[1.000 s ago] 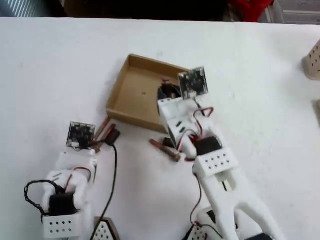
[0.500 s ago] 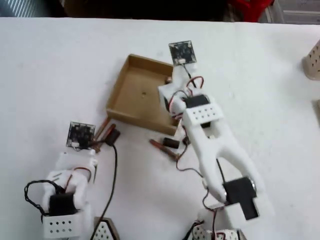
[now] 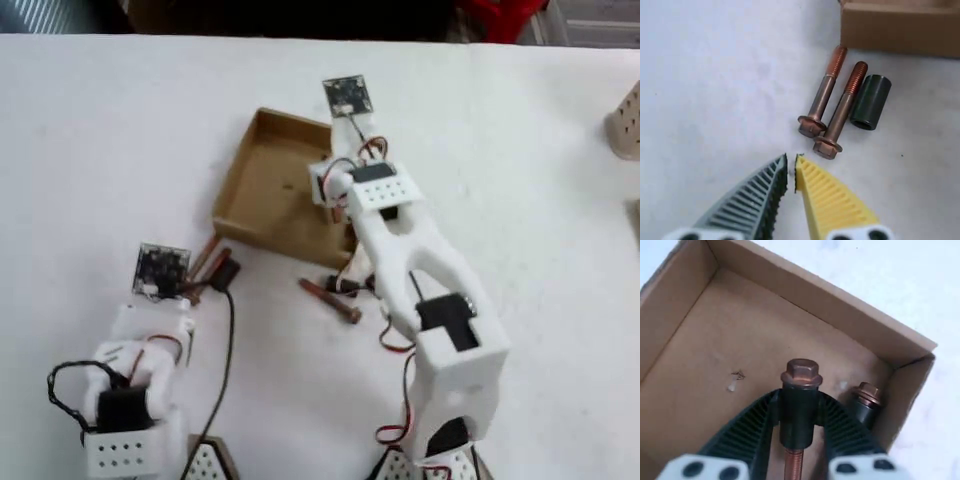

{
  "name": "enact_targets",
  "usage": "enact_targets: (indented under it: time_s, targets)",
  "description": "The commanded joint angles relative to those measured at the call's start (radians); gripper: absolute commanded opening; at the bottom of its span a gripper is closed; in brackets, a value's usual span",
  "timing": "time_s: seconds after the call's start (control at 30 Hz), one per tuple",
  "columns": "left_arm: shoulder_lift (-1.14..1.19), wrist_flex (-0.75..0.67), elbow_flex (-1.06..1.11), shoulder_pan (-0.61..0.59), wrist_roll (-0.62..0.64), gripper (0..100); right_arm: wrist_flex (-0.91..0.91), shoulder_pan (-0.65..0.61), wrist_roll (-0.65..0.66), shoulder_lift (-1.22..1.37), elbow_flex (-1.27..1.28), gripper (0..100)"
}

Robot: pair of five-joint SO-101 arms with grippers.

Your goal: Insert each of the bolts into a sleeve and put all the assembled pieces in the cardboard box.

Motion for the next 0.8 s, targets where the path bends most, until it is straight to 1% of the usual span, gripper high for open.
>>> enact_targets:
  time_s: [0.0,0.17,0.2,0.37,0.43,0.63,0.77]
  targets:
    - [-0.005,0.009,-0.002,-0.010,-0.008,6,0.004,0.024,-0.008,0.016,-0.095,2.2]
    - [-0.005,0.009,-0.002,-0.010,-0.008,6,0.004,0.030,-0.002,0.061,-0.117,2.5]
    - [-0.005,0.009,-0.002,-0.010,-0.008,6,0.004,0.028,-0.002,0.065,-0.117,3.9]
    - [-0.005,0.009,-0.002,-0.010,-0.008,6,0.025,0.028,-0.002,0.073,-0.115,19.7]
    - [-0.005,0.009,-0.002,-0.010,-0.008,6,0.038,0.028,-0.005,0.065,-0.114,23.5]
    - [-0.005,0.005,-0.002,-0.010,-0.008,6,0.051,0.027,-0.008,0.016,-0.110,23.7]
    - [-0.005,0.003,-0.002,-0.010,-0.009,6,0.145,0.027,-0.008,-0.076,-0.110,23.6]
